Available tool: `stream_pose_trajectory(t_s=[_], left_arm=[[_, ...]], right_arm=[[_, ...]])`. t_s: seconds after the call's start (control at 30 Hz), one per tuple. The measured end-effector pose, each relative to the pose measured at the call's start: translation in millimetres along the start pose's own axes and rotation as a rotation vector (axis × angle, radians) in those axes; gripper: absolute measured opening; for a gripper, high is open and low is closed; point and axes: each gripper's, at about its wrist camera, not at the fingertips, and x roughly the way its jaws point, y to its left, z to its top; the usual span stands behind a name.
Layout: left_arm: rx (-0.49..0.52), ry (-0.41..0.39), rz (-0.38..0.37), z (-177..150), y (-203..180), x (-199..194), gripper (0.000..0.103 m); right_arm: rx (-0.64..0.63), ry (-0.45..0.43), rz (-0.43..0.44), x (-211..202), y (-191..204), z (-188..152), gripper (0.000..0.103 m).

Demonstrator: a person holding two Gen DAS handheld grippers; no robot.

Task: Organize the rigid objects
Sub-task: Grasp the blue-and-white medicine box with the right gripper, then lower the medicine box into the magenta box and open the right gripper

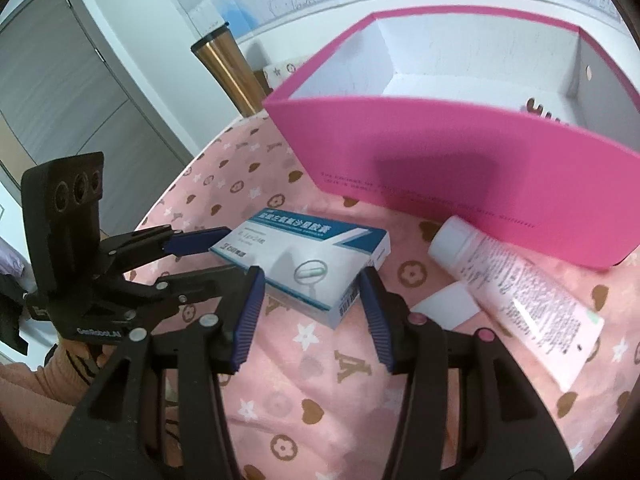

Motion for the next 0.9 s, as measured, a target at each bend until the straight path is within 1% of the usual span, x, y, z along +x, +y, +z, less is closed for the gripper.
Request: stream_pose_trajectory(t_s=[0.2, 0.33, 0.5, 0.7, 0.9], left_arm=[[0.031, -0.03, -0.008, 9, -13, -7, 0.061], [0.057, -0.064, -0.021, 18, -22, -17, 0.061], [0.107, -0.117, -0.018, 33, -36, -31, 0.061], [0.161, -0.161, -0.014, 54, -48, -36, 0.062], [0.215, -0.194, 0.015, 80, -57, -33, 0.062]], right_arm=[[-0.024, -0.042, -0.019, -16, 1, 1, 0.052], [-0.046, -0.077, -0.027, -31, 3, 3, 0.052], [-0.066, -0.123, -0.025, -50, 6, 7, 0.052], [-0.09, -0.192, -0.031, -72, 6, 21, 0.052], [-0.091, -0.239, -0.042, -78, -1, 43, 0.052]])
